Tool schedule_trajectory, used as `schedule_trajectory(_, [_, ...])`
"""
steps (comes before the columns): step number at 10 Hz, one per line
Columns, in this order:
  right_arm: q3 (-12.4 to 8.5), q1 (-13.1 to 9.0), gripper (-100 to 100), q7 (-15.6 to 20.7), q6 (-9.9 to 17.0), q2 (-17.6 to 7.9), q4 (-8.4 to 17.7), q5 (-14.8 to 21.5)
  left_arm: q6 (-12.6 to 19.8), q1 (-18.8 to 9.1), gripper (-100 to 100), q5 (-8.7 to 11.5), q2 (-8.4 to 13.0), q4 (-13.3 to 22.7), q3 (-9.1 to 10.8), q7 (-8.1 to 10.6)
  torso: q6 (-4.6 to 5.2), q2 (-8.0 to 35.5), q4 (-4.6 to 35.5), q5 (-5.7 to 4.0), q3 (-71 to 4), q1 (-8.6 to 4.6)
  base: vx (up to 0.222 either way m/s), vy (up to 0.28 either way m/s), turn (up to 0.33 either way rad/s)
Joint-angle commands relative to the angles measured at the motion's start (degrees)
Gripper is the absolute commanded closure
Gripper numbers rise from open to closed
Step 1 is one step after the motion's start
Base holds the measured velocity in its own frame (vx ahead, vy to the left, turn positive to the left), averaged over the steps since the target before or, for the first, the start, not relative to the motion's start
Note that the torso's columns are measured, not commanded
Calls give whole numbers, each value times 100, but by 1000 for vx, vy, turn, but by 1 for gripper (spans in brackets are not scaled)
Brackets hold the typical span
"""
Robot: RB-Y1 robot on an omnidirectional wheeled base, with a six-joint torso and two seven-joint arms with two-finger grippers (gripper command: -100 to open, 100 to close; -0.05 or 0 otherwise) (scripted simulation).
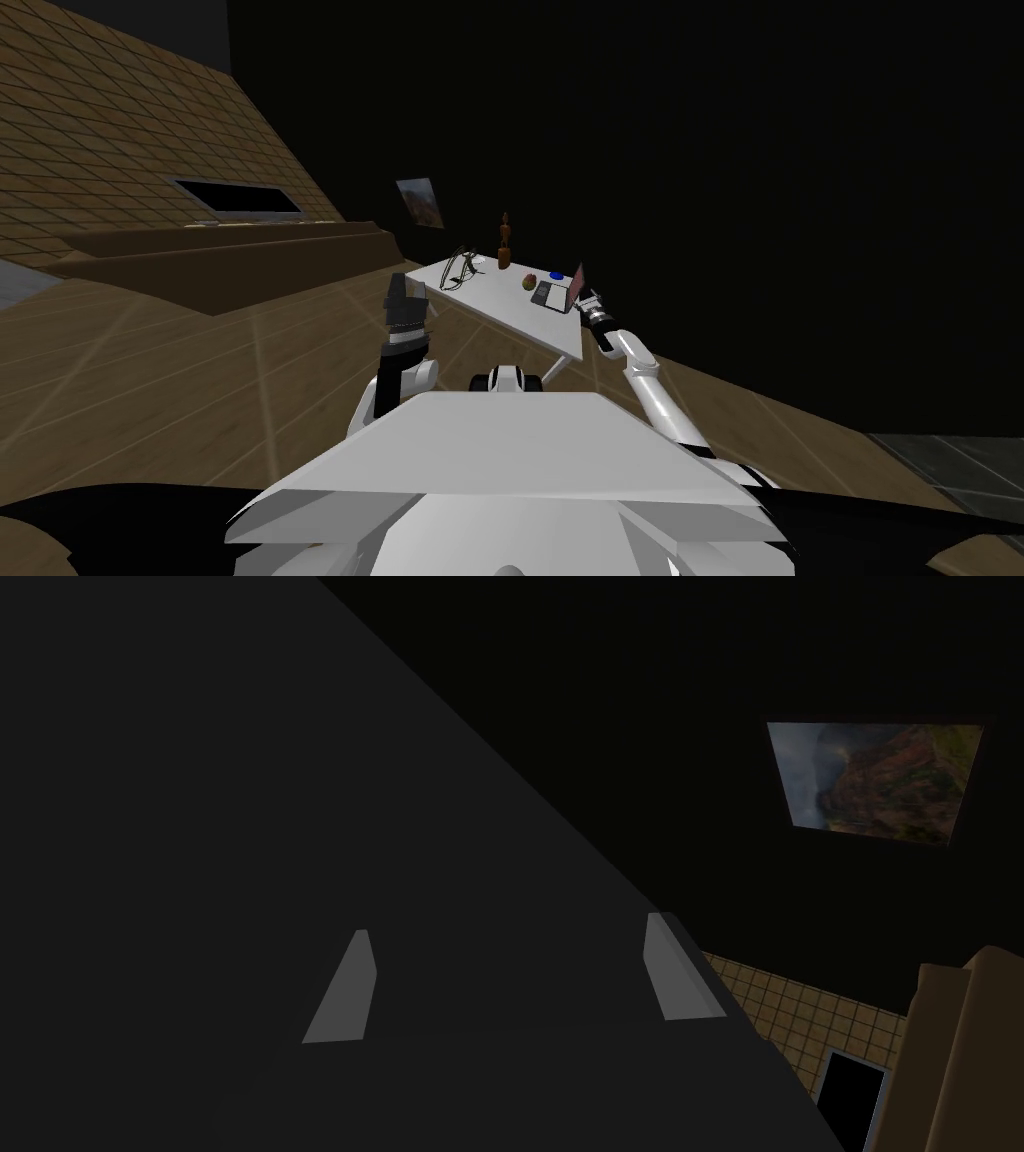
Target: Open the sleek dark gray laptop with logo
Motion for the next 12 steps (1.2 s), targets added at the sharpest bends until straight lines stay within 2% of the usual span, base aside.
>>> schedule_trajectory(1, [-33,-150,-100,263,171,-270,252,336,0,0,0,0,0,0,0,0,-1,-2,0,1,-1,0,35,72,23])
schedule_trajectory(4, [-87,-283,-100,530,302,-474,488,667,0,0,0,0,0,0,0,0,-1,-6,-2,0,-4,-2,41,52,20])
schedule_trajectory(5, [-59,-228,-100,455,285,-419,396,591,0,0,0,0,0,0,0,0,-2,-10,-3,0,-6,1,23,23,5])
schedule_trajectory(6, [-84,-268,-100,407,286,-582,477,534,0,0,0,0,1,0,1,0,0,-2,-1,-1,-2,-6,71,27,28])
schedule_trajectory(7, [-90,-277,-100,390,281,-621,495,516,0,0,0,0,1,0,1,0,-2,-16,-3,0,-9,-1,104,33,27])
schedule_trajectory(8, [-112,-298,-100,440,241,-543,519,552,0,1,0,0,1,0,1,0,-2,-22,-6,2,-15,3,45,12,-6])
schedule_trajectory(9, [-116,-302,100,429,245,-557,519,547,0,0,0,0,1,0,1,0,-6,-7,-6,-3,-5,-3,12,-5,-22])
schedule_trajectory(10, [-133,-183,100,487,181,-835,548,637,0,0,0,0,1,0,1,0,-14,-6,-19,-17,-2,-7,90,106,-22])
schedule_trajectory(12, [-121,-46,100,544,102,-1098,587,726,0,1,0,0,-1,0,0,0,-11,-53,-43,-9,-32,29,101,180,-50])
